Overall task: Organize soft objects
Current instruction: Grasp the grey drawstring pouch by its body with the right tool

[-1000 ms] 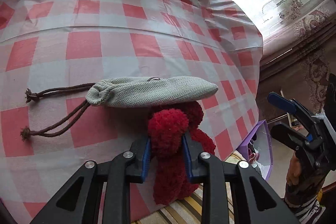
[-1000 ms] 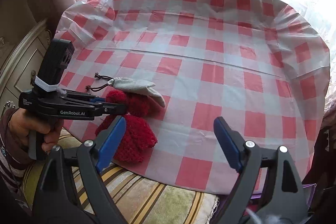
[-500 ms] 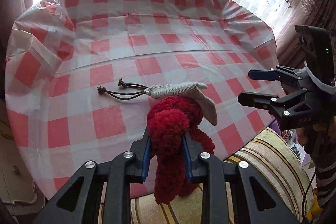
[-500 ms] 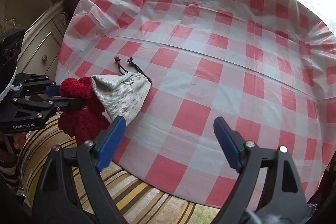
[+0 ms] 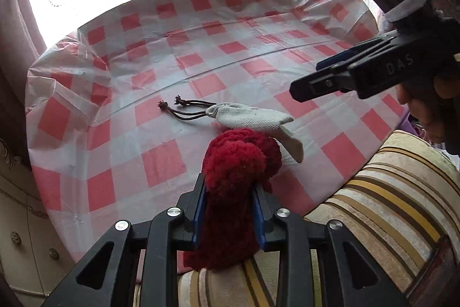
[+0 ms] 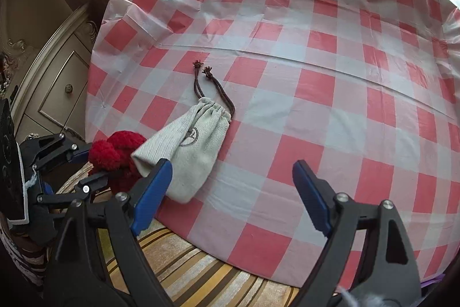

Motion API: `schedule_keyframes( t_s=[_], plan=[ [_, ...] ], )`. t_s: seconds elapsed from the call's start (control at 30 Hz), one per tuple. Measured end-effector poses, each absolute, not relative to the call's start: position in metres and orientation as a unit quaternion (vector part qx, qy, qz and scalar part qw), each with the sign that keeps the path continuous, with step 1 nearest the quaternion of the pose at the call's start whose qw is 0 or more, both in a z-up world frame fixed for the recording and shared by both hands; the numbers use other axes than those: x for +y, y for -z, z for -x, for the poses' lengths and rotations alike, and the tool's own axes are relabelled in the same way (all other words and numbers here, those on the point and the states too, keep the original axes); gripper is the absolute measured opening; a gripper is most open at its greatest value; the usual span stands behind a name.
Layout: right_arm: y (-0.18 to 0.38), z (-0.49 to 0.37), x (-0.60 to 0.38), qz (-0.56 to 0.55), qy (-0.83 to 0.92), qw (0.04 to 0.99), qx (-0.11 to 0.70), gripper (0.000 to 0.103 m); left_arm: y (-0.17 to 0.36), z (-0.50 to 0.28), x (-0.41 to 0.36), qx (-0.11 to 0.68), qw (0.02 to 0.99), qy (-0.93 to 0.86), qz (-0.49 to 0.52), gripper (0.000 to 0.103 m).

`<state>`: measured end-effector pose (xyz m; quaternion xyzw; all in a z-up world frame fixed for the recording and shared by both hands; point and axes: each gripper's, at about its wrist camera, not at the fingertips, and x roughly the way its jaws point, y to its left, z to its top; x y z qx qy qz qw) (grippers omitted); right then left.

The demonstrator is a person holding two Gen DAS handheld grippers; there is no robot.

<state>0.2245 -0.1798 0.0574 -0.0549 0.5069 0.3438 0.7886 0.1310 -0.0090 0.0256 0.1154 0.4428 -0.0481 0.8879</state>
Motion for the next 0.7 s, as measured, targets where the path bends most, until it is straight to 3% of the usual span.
schedule_keyframes(
  t_s=[0.23,0.3,0.33,0.43,0.57,0.63,0.67,0.7],
  plan=[
    [-0.045,-0.231,-0.179,0.052,-0.345,0.778,0.523,0.088,-0.014,-0.129,-0.025,0.486,0.86,0.155,-0.033,0.047],
    [-0.037,-0.234,-0.172,0.06,-0.346,0.771,0.531,0.088,-0.012,-0.13,-0.023,0.491,0.856,0.159,-0.02,0.063],
    [-0.033,-0.236,-0.168,0.064,-0.346,0.768,0.535,0.088,-0.011,-0.131,-0.023,0.492,0.855,0.161,-0.017,0.066],
    [-0.021,-0.244,-0.153,0.074,-0.346,0.759,0.547,0.088,-0.007,-0.129,-0.028,0.5,0.847,0.181,-0.02,0.067],
    [-0.005,-0.247,-0.129,0.112,-0.346,0.75,0.552,0.088,-0.004,-0.125,-0.038,0.513,0.829,0.221,-0.019,0.047],
    [0.004,-0.246,-0.12,0.134,-0.342,0.75,0.55,0.085,0.004,-0.126,-0.044,0.526,0.827,0.189,-0.055,0.018],
    [0.009,-0.245,-0.118,0.143,-0.342,0.748,0.55,0.08,0.008,-0.126,-0.047,0.529,0.828,0.169,-0.08,0.014],
    [0.011,-0.243,-0.117,0.148,-0.339,0.75,0.549,0.064,0.009,-0.125,-0.049,0.527,0.83,0.154,-0.099,0.013]
  ],
)
